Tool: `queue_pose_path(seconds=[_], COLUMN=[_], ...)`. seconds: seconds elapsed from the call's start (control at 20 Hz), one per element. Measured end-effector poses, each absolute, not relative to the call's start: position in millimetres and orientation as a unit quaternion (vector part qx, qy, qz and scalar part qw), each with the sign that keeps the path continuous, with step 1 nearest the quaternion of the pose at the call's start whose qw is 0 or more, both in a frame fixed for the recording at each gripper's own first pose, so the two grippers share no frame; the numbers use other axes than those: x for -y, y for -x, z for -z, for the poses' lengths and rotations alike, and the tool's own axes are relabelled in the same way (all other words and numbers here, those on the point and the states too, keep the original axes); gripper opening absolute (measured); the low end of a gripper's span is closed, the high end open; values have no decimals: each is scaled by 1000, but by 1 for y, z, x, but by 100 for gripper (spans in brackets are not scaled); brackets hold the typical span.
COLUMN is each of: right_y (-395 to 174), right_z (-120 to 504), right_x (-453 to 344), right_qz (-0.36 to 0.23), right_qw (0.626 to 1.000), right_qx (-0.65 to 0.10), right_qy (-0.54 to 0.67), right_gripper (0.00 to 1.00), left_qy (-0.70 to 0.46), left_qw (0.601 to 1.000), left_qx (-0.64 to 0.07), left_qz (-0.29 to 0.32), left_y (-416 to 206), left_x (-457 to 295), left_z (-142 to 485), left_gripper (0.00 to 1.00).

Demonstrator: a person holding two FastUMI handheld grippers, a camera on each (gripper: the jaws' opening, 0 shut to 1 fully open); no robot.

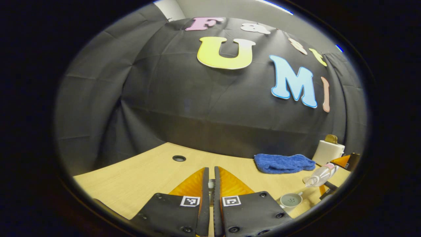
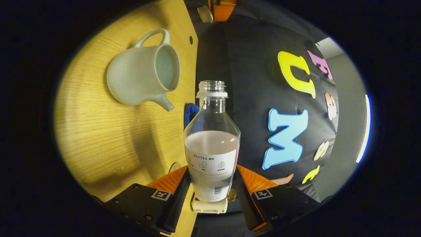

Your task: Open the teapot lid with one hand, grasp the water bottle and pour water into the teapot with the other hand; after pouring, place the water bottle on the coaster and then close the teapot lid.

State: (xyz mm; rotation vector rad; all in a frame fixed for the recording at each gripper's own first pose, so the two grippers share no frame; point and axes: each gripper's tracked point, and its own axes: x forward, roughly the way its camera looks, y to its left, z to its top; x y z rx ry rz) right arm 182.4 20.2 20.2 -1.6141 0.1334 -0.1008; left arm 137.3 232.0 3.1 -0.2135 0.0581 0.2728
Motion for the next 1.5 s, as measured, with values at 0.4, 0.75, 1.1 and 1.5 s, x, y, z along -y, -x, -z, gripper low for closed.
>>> queue_pose_path(seconds=[0.4,0.75,1.1,1.5], right_y=[-186,-185,-184,-186], right_z=[-29,-34,-41,-54], right_x=[-29,-32,-37,-41], right_qz=[40,35,28,29], right_qw=[617,581,541,515], right_qx=[-30,-8,11,35], right_qy=[786,813,841,856], right_gripper=[76,76,76,76], left_qy=[115,123,135,134], left_qw=[983,980,978,978], left_qx=[-33,-20,-22,-28], left_qz=[-139,-154,-158,-157], left_y=[-138,-131,-131,-132], left_x=[-236,-249,-253,-251], left_z=[0,-9,-4,-1], left_gripper=[12,12,12,12])
